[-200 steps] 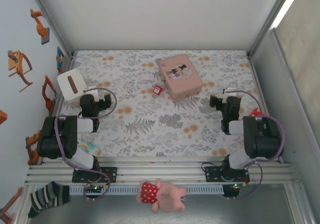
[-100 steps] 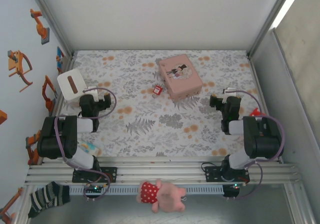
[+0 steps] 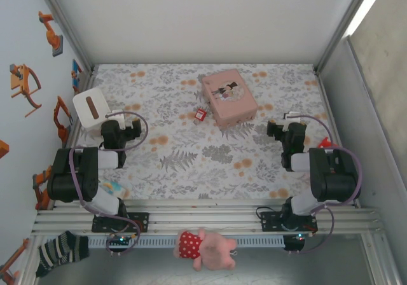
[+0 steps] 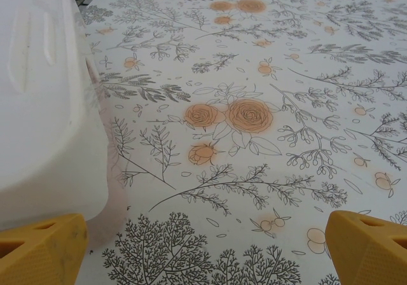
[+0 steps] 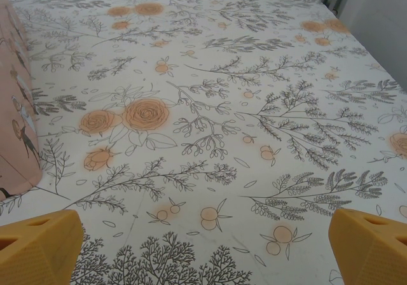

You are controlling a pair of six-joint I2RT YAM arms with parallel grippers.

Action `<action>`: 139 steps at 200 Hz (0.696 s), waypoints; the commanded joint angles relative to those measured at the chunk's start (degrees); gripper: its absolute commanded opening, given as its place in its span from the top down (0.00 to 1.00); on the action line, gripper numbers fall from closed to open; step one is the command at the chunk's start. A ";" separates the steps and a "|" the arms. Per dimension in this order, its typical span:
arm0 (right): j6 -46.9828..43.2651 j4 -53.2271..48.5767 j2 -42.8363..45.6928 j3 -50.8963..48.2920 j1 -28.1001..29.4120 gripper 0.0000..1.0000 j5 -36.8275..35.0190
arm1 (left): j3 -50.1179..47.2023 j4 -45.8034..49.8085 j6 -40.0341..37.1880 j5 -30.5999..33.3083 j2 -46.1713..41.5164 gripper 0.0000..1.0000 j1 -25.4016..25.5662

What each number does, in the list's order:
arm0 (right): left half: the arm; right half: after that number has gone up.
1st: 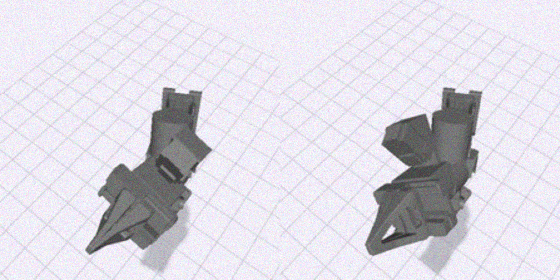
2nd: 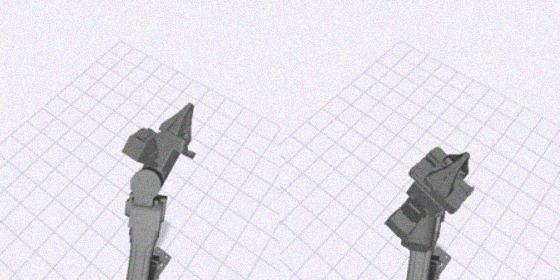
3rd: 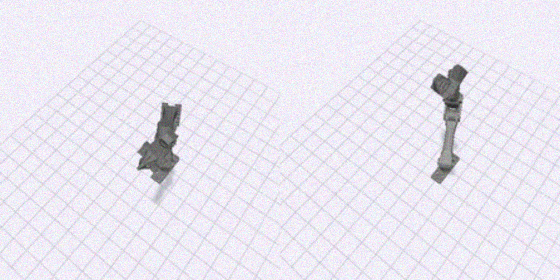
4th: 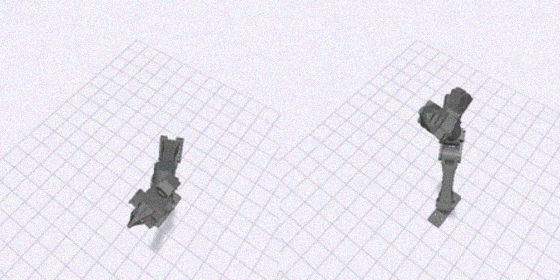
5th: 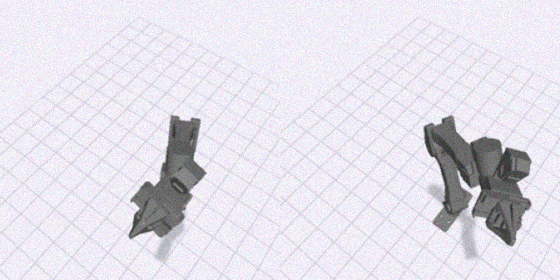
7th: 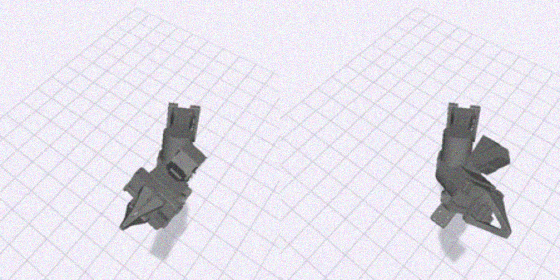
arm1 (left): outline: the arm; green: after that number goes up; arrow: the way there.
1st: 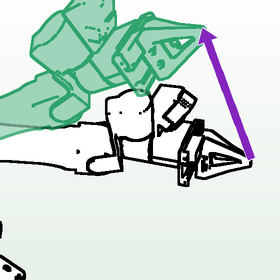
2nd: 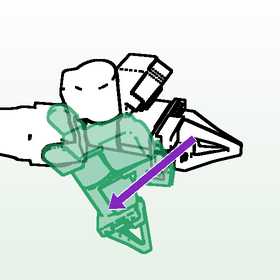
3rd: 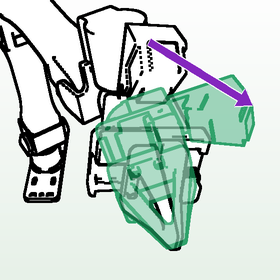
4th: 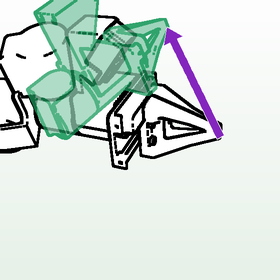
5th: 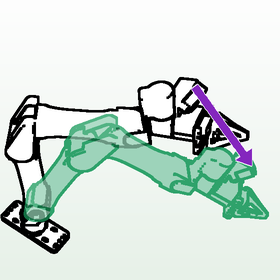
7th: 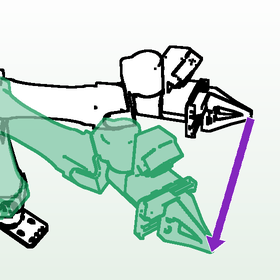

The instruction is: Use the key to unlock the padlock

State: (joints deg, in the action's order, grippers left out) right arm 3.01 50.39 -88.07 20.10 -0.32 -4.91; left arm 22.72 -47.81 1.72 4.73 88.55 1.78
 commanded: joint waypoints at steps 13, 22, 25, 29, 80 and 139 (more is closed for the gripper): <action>-1.11 -3.31 7.35 0.12 -0.01 0.14 0.07 | 7.09 19.00 -0.75 6.74 -12.28 0.03 2.92; -0.44 -8.98 13.24 0.24 0.14 0.14 -0.93 | 11.18 27.31 -0.73 7.69 -16.18 0.03 4.23; 0.15 -11.21 15.20 0.54 0.14 0.14 -1.02 | 12.71 30.06 -0.63 7.48 -17.46 0.03 4.65; 0.76 -14.62 17.78 1.02 0.14 0.14 -1.04 | 14.86 33.78 -0.39 6.97 -18.64 0.03 5.19; 10.76 -42.64 31.73 11.66 0.40 0.19 21.04 | 35.23 56.24 15.40 -17.68 -13.09 0.02 7.85; 20.87 -46.52 19.47 19.26 3.07 0.29 44.37 | 47.32 57.88 17.40 -40.66 8.95 0.09 12.01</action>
State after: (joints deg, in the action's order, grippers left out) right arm 18.13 9.39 -64.55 35.79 1.04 29.23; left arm 65.60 4.03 17.26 -23.29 91.94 12.27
